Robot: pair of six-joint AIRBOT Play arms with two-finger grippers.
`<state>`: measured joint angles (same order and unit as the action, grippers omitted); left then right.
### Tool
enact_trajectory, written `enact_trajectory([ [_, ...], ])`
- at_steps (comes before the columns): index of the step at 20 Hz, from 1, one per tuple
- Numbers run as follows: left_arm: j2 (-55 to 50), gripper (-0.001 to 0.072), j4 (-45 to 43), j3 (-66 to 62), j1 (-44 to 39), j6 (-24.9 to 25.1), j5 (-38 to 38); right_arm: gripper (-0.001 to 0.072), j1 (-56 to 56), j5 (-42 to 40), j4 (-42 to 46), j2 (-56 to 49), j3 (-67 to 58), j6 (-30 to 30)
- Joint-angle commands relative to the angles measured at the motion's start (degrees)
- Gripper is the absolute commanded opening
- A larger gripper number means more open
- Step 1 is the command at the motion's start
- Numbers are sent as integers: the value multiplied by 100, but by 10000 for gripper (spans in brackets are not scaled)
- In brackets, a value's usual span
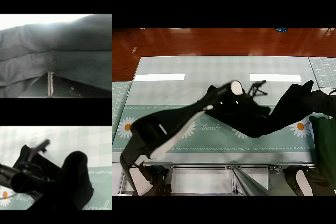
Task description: Fold the shirts.
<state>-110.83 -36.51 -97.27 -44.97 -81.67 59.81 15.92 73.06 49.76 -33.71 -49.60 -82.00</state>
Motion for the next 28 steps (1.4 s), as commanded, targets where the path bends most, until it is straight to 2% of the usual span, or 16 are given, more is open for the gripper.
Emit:
enact_trajectory([
  [1,511,28,-686,-52,892,-350,398,23,-9,2,-365,-170,4,37],
  [3,1231,28,-1392,306,1539,-525,494,23,-199,-155,-796,-455,4,177],
  [5,2177,29,-1755,964,2164,-520,341,23,-927,-726,-901,-855,2,175],
  [8,3794,29,-1862,2260,3121,-481,96,23,-2203,-1471,-1016,-1906,-223,175],
  [10,4868,29,-1862,3139,3644,-212,83,23,-3034,-1939,-1078,-2861,-761,219],
  [12,5875,29,-1860,3987,4037,-153,85,23,-3613,-2264,-1102,-3906,-1528,223],
  [17,7713,29,-1860,5486,4354,-463,81,23,-4247,-2371,-1346,-6078,-3185,144],
  [21,8054,29,-1856,5945,4352,-610,83,27,-4553,-2367,-1495,-6905,-3790,118],
  [22,8028,29,-1856,6004,4352,-608,81,150,-4603,-2387,-1502,-7018,-3862,116],
  [23,8006,29,-1858,6065,4352,-608,76,363,-4629,-2334,-1567,-7082,-3897,120],
  [24,7984,29,-1860,6129,4352,-608,72,413,-4634,-2245,-1626,-7088,-3895,122],
  [26,7908,29,-1867,6179,4354,-603,-103,412,-4588,-1849,-1683,-7012,-3895,116],
  [28,7792,29,-1880,6118,4492,-608,-588,405,-4188,-1335,-1582,-6749,-3897,90],
])
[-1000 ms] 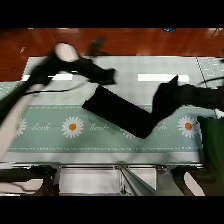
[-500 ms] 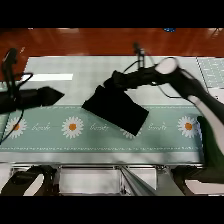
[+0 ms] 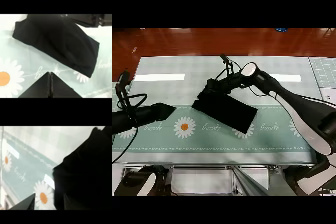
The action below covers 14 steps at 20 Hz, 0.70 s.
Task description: Fold the shirts.
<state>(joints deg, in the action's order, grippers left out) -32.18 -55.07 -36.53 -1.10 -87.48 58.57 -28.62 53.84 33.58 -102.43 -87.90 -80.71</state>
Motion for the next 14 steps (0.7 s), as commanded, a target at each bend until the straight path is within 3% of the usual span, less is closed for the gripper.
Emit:
enact_trajectory([
  [1,-151,29,-15,-101,295,-31,-544,405,656,940,90,350,-66,-111],
  [3,-249,29,85,-494,787,-28,-468,405,1615,1838,411,1071,-66,-164],
  [5,-205,29,103,-734,1178,-24,-254,406,2310,2365,1687,1926,20,-407],
  [7,-116,29,101,-704,1342,-13,28,407,2793,2299,3331,3010,706,-866],
  [9,-11,29,103,-496,1259,111,236,407,3202,1714,3941,4039,1987,-1106],
  [12,166,29,107,-13,1036,170,278,417,3775,538,3333,5333,4459,-1368],
  [14,199,29,116,284,903,168,278,418,3886,85,2295,5576,5676,-994],
])
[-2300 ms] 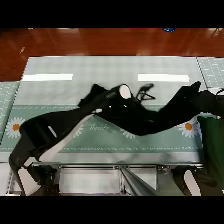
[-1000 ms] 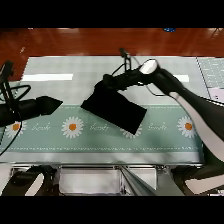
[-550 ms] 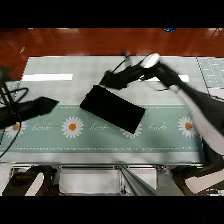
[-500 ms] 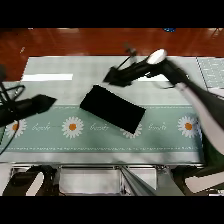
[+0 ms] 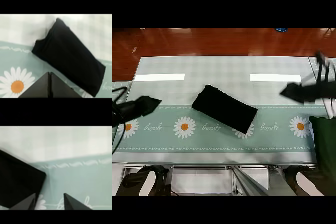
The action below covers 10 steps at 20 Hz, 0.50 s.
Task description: Fold the shirts.
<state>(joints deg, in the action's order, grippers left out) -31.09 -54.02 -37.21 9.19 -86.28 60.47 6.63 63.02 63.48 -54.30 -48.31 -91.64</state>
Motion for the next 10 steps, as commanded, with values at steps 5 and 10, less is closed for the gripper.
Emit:
enact_trajectory([
  [5,81,29,105,782,-256,52,13,418,-190,-1631,-2341,238,2809,822],
  [10,70,29,111,791,-256,50,-153,417,-1054,-1829,-4065,-1130,2553,1794],
])
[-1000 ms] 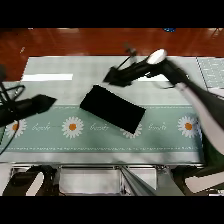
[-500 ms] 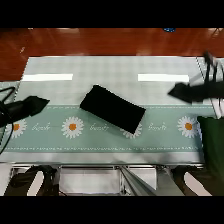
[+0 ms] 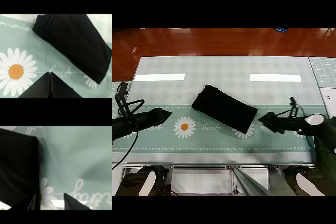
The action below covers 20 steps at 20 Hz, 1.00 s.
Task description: Fold the shirts.
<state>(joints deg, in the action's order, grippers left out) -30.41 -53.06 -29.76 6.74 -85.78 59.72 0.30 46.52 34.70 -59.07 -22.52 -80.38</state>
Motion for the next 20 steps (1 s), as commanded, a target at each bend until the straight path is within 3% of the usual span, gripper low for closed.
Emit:
enact_trajectory([
  [1,4,29,15,46,-11,0,-74,417,-570,-173,-1453,-909,-164,866],
  [6,4,29,15,46,-11,0,-74,403,-1360,-149,-1838,-2100,-1217,975],
  [7,4,29,15,46,-11,0,-76,368,-1504,-131,-1825,-2282,-1482,975],
  [8,4,29,15,46,-11,0,-72,160,-1613,-63,-1825,-2413,-1755,1008],
  [9,4,29,15,46,-11,0,-63,27,-1679,2,-1823,-2476,-2033,1167],
  [11,4,29,15,46,-11,0,-57,23,-1690,216,-1572,-2492,-2771,1217],
  [18,4,29,9,48,-11,2,-66,22,-1554,1322,1611,-2492,-6465,-695],
  [20,4,29,11,57,-11,2,-81,22,-1169,1845,1698,-2492,-7276,-789],
])
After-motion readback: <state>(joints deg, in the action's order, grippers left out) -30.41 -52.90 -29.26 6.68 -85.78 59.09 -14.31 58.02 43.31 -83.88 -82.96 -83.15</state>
